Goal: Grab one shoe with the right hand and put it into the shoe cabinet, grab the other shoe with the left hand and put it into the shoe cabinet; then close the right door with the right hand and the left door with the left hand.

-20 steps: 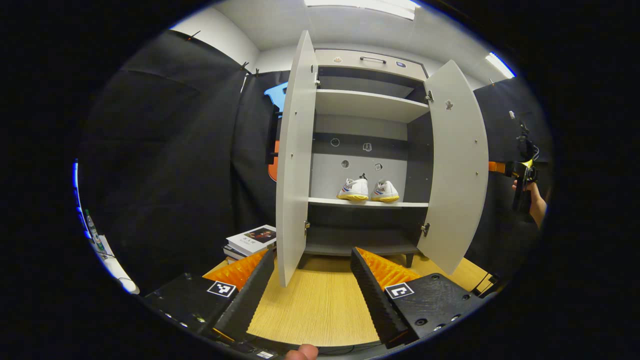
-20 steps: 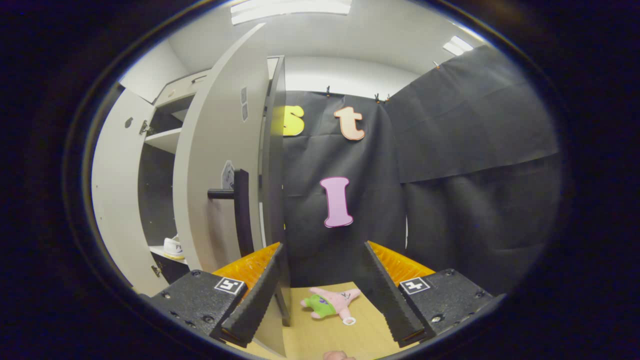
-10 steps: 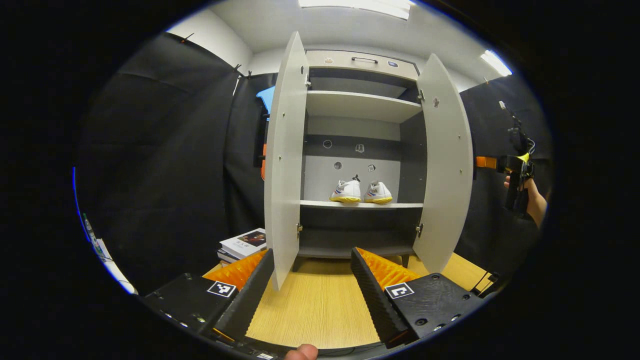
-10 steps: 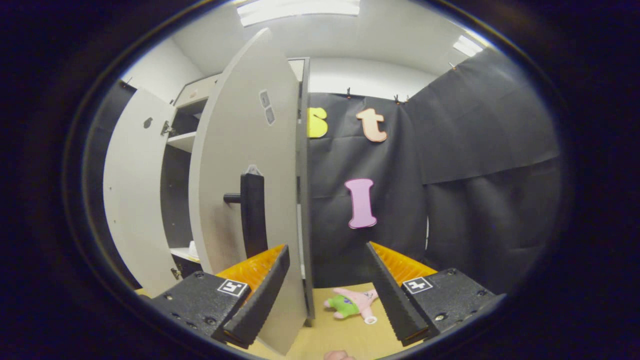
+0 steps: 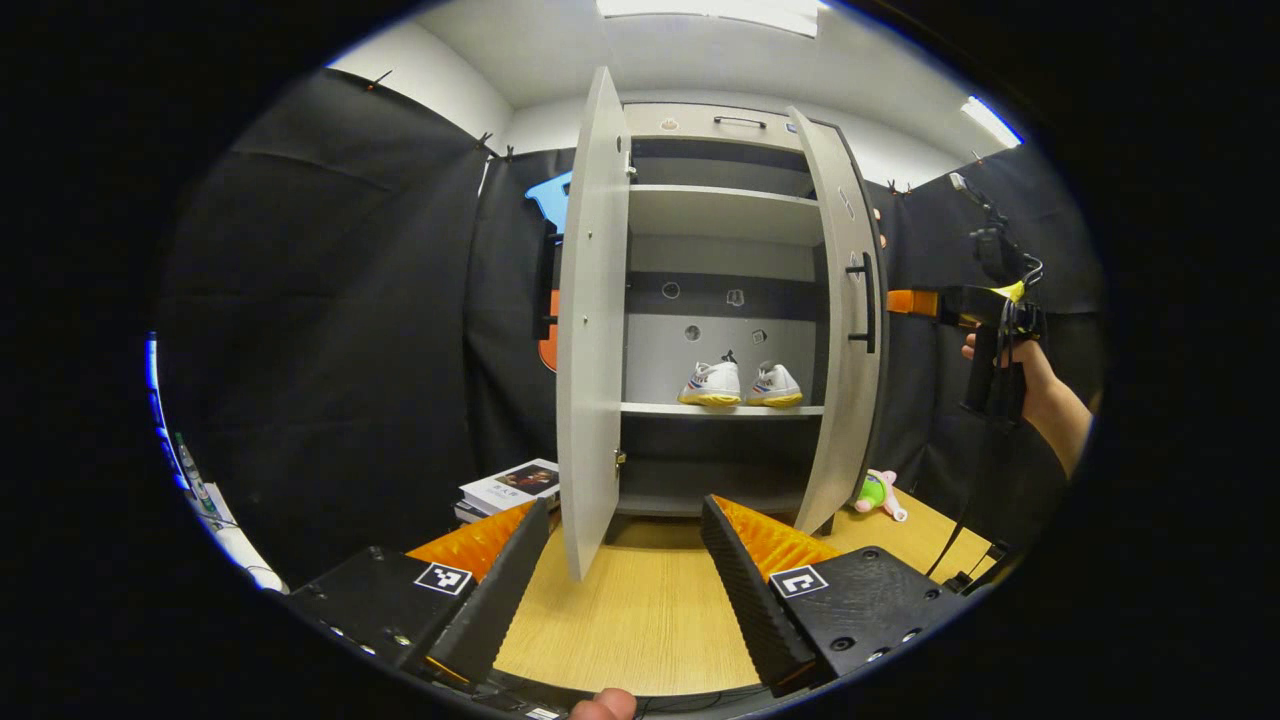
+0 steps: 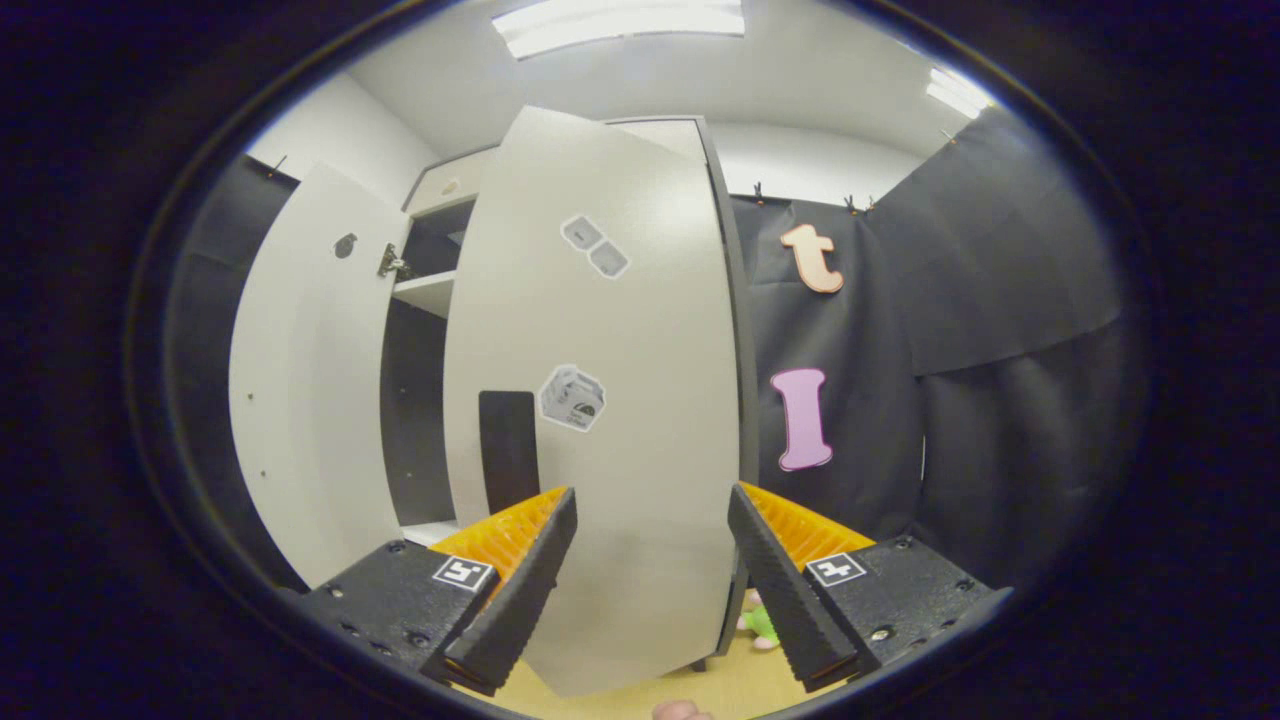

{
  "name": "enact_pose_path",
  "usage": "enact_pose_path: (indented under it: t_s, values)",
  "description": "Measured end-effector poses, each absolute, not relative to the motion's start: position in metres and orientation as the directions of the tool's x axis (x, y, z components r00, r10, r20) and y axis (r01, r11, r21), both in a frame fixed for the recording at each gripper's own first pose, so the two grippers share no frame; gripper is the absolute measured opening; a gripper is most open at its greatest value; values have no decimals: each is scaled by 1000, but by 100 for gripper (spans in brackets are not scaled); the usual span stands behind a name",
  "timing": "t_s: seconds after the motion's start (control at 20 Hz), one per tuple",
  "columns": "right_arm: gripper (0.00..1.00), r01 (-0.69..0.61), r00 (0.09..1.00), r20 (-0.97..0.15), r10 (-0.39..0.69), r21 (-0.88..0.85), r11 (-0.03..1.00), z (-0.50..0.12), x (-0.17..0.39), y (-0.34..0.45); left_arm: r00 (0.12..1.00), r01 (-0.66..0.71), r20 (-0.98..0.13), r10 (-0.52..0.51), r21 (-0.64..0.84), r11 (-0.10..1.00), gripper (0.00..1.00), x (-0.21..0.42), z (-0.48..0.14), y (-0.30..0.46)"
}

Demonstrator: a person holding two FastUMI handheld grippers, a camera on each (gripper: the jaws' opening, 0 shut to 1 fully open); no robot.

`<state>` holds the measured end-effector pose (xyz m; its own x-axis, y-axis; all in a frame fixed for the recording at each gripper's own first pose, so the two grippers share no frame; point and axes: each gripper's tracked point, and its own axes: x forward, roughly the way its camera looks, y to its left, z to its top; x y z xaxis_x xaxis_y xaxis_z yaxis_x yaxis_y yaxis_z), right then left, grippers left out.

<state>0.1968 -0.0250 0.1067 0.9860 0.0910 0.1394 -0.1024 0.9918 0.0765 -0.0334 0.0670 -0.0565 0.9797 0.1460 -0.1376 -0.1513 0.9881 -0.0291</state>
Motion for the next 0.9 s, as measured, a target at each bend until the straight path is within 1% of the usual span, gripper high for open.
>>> enact_pose_path:
  t_s: [0.1, 0.2, 0.4, 0.5, 0.65, 0.8, 0.9]
  values:
    - [99, -105, 982, 161, 93, 66, 992, 108, 175, -22, 978, -167, -131, 161, -32, 985, 92, -28, -49, 79]
    - [98, -104, 983, 156, 94, 53, 993, 97, 147, -23, 976, -186, -117, 183, -23, 982, 93, -20, -40, 95]
    - [98, -109, 991, 82, 106, 34, 993, 55, 90, -31, 965, -249, -72, 252, 38, 968, 92, -3, -16, 135]
    - [98, -115, 993, 39, 114, 38, 993, 30, 68, -35, 960, -272, -54, 274, 44, 961, 92, 11, -3, 157]
    - [99, -116, 993, 8, 116, 38, 992, 4, 47, -41, 950, -312, -20, 313, 14, 950, 92, 32, 21, 198]
    - [98, -98, 995, -15, 98, 16, 995, -12, 34, -49, 930, -367, -15, 368, 4, 930, 92, 59, 33, 245]
    - [99, -92, 995, -37, 93, 25, 995, -20, 29, -52, 930, -368, 5, 368, 10, 930, 93, 80, 47, 263]
